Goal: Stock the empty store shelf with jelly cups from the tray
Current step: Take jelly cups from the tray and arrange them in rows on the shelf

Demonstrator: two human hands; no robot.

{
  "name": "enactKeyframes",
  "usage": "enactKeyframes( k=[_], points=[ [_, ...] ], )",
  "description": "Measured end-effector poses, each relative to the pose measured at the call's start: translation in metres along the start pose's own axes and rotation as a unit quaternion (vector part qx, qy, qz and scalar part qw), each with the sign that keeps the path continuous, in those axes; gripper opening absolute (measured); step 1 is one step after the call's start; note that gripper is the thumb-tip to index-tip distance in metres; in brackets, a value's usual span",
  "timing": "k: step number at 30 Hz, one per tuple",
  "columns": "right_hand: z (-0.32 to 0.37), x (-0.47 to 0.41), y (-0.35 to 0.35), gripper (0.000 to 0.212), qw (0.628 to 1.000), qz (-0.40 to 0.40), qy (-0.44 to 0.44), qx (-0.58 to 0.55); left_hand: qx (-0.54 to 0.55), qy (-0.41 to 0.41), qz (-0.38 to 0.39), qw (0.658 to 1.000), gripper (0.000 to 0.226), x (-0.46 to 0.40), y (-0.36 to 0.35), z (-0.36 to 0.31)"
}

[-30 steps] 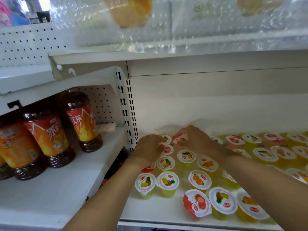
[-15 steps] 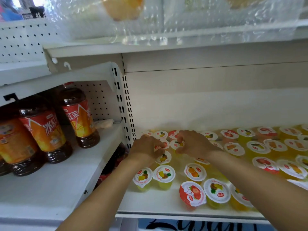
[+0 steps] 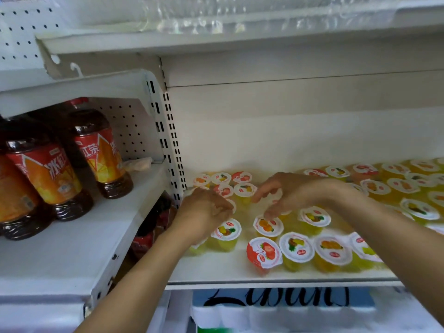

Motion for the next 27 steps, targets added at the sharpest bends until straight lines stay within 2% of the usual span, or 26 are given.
enactKeyframes(
  k=[2, 5, 9, 14, 18, 23, 25, 27],
  points=[
    [0.006, 0.011, -0.006, 0.048, 0.999, 0.027, -0.013, 0.043, -0.01, -0.005, -0.001, 1.0, 0.016, 0.003, -0.002, 0.001],
    [0.011, 0.015, -0.015, 0.053, 0.993, 0.026, -0.012, 0.116, -0.03, -0.005, 0.005, 1.0, 0.018, 0.004, -0.004, 0.003],
    [0.015, 0.007, -0.02, 0.046, 0.987, -0.042, 0.006, 0.154, -0.018, 0.0, 0.011, 1.0, 0.021, 0.006, -0.008, 0.005],
    [0.014, -0.011, -0.03, 0.034, 0.979, -0.146, -0.018, 0.138, -0.012, 0.009, 0.007, 1.0, 0.021, 0.008, -0.009, 0.005],
    [0.018, -0.017, -0.033, 0.033, 0.973, -0.176, -0.033, 0.149, -0.016, 0.006, 0.006, 1.0, 0.022, 0.009, -0.008, 0.003],
    [0.018, -0.015, -0.036, 0.032, 0.964, -0.195, -0.007, 0.181, -0.007, -0.005, 0.005, 1.0, 0.024, 0.01, -0.006, 0.001],
    [0.017, -0.006, -0.034, 0.032, 0.963, -0.212, 0.002, 0.164, -0.002, -0.02, -0.009, 1.0, 0.026, 0.014, -0.007, -0.002],
    [0.016, 0.01, -0.03, 0.034, 0.974, -0.202, 0.034, 0.1, 0.0, -0.044, -0.031, 0.999, 0.027, 0.022, -0.007, -0.006]
  ],
)
Point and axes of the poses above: each hand's wrist, its own x-axis away from the middle knuckle, its own y-axis out of the back of the hand, z = x × y, the point moved 4 cm from there along -x, towards the middle knuckle
